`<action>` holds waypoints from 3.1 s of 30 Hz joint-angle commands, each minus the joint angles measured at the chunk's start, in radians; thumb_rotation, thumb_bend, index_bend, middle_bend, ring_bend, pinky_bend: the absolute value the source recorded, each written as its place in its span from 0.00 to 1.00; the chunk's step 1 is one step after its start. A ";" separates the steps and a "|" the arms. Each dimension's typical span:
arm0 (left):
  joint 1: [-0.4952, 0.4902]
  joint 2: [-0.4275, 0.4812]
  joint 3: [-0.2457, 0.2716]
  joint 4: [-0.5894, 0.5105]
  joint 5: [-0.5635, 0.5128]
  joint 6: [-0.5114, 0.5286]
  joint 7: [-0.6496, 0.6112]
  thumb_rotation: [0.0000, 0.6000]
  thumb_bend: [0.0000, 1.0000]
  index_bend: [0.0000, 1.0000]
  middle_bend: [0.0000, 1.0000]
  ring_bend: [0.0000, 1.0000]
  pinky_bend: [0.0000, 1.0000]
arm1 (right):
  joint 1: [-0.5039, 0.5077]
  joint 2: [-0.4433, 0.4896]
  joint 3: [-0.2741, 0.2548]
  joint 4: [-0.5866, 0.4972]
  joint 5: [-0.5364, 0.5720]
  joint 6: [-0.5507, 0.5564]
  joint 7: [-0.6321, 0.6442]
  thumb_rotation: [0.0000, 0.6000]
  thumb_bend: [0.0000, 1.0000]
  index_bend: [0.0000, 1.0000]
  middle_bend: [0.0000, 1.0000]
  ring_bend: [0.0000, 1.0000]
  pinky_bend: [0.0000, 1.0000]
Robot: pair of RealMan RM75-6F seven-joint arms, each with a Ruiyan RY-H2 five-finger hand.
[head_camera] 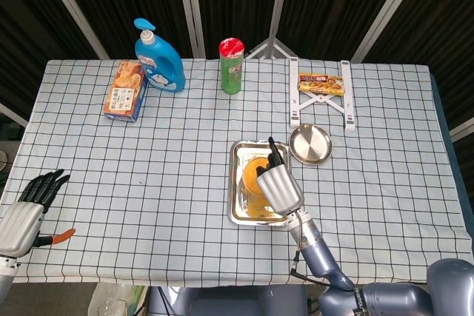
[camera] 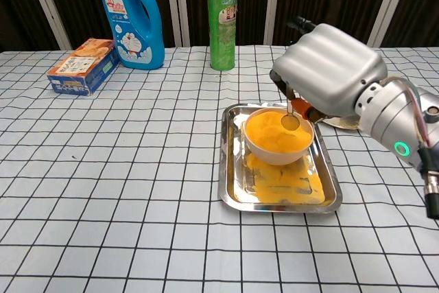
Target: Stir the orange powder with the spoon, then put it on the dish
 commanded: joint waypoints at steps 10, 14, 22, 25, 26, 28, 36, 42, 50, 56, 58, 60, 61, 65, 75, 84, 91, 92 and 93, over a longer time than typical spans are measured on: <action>0.000 0.000 0.001 0.000 0.002 0.001 0.001 1.00 0.00 0.00 0.00 0.00 0.00 | -0.021 0.003 -0.030 -0.065 -0.009 0.001 -0.013 1.00 0.84 0.76 0.68 0.37 0.00; 0.000 0.000 0.001 0.000 0.001 0.001 0.001 1.00 0.00 0.00 0.00 0.00 0.00 | -0.025 -0.001 -0.031 -0.065 -0.005 0.000 -0.019 1.00 0.84 0.76 0.68 0.37 0.00; 0.000 0.001 0.001 -0.001 -0.001 -0.001 0.000 1.00 0.00 0.00 0.00 0.00 0.00 | -0.033 -0.014 -0.022 -0.027 0.016 -0.006 -0.007 1.00 0.84 0.76 0.68 0.37 0.00; 0.000 0.001 0.001 -0.001 -0.001 -0.001 0.000 1.00 0.00 0.00 0.00 0.00 0.00 | -0.033 -0.020 -0.018 0.005 0.013 -0.007 0.005 1.00 0.84 0.76 0.68 0.37 0.00; 0.000 0.000 0.000 -0.001 -0.001 -0.001 0.000 1.00 0.00 0.00 0.00 0.00 0.00 | -0.033 -0.021 -0.015 0.013 0.014 -0.007 0.010 1.00 0.84 0.76 0.68 0.37 0.00; 0.000 0.000 0.000 -0.001 -0.001 -0.001 0.000 1.00 0.00 0.00 0.00 0.00 0.00 | -0.033 -0.026 -0.007 0.031 0.013 -0.005 0.022 1.00 0.84 0.76 0.68 0.37 0.00; 0.000 0.000 0.000 0.000 -0.001 -0.001 0.000 1.00 0.00 0.00 0.00 0.00 0.00 | -0.030 -0.042 0.016 0.078 0.008 -0.003 0.059 1.00 0.84 0.76 0.68 0.37 0.00; -0.001 0.000 0.000 -0.001 -0.002 -0.001 0.000 1.00 0.00 0.00 0.00 0.00 0.00 | -0.027 -0.048 0.025 0.097 0.000 -0.005 0.075 1.00 0.84 0.76 0.68 0.37 0.00; -0.002 0.001 0.001 -0.001 0.001 -0.003 0.000 1.00 0.00 0.00 0.00 0.00 0.00 | -0.037 -0.034 0.017 0.037 -0.012 0.001 0.078 1.00 0.84 0.76 0.68 0.37 0.00; 0.000 -0.001 0.001 -0.001 0.004 0.002 0.004 1.00 0.00 0.00 0.00 0.00 0.00 | -0.041 -0.029 0.008 -0.016 -0.015 0.003 0.056 1.00 0.84 0.76 0.68 0.37 0.00; 0.000 -0.001 0.001 -0.001 0.004 0.003 0.004 1.00 0.00 0.00 0.00 0.00 0.00 | -0.043 -0.031 0.007 -0.026 -0.009 0.001 0.051 1.00 0.84 0.76 0.68 0.37 0.00; 0.000 -0.001 0.001 -0.001 0.002 0.001 0.003 1.00 0.00 0.00 0.00 0.00 0.00 | -0.045 -0.034 0.006 -0.033 -0.003 0.000 0.048 1.00 0.84 0.76 0.68 0.37 0.00; 0.000 -0.001 0.001 -0.001 0.002 0.001 0.003 1.00 0.00 0.00 0.00 0.00 0.00 | -0.046 -0.035 0.005 -0.034 -0.001 -0.001 0.047 1.00 0.84 0.76 0.68 0.37 0.00; -0.001 0.000 0.001 -0.001 0.001 -0.001 0.002 1.00 0.00 0.00 0.00 0.00 0.00 | -0.049 -0.042 0.004 -0.027 0.021 -0.011 0.044 1.00 0.84 0.76 0.68 0.37 0.00; -0.002 0.001 0.001 0.000 0.000 -0.003 -0.001 1.00 0.00 0.00 0.00 0.00 0.00 | -0.050 -0.063 0.006 0.047 0.028 -0.013 0.049 1.00 0.84 0.76 0.68 0.37 0.00; -0.002 0.000 0.000 0.001 0.000 -0.002 0.000 1.00 0.00 0.00 0.00 0.00 0.00 | -0.050 -0.064 0.021 0.105 0.005 0.002 0.078 1.00 0.84 0.76 0.68 0.37 0.00; -0.001 -0.001 0.000 0.001 -0.001 -0.001 0.000 1.00 0.00 0.00 0.00 0.00 0.00 | -0.049 -0.065 0.029 0.118 -0.009 0.008 0.093 1.00 0.84 0.76 0.68 0.37 0.00; -0.002 -0.001 0.000 0.001 -0.001 -0.001 0.000 1.00 0.00 0.00 0.00 0.00 0.00 | -0.049 -0.065 0.030 0.116 -0.009 0.008 0.094 1.00 0.84 0.76 0.68 0.37 0.00; -0.002 -0.001 0.000 0.001 -0.001 -0.001 0.000 1.00 0.00 0.00 0.00 0.00 0.00 | -0.050 -0.063 0.031 0.112 -0.008 0.008 0.095 1.00 0.84 0.76 0.68 0.37 0.00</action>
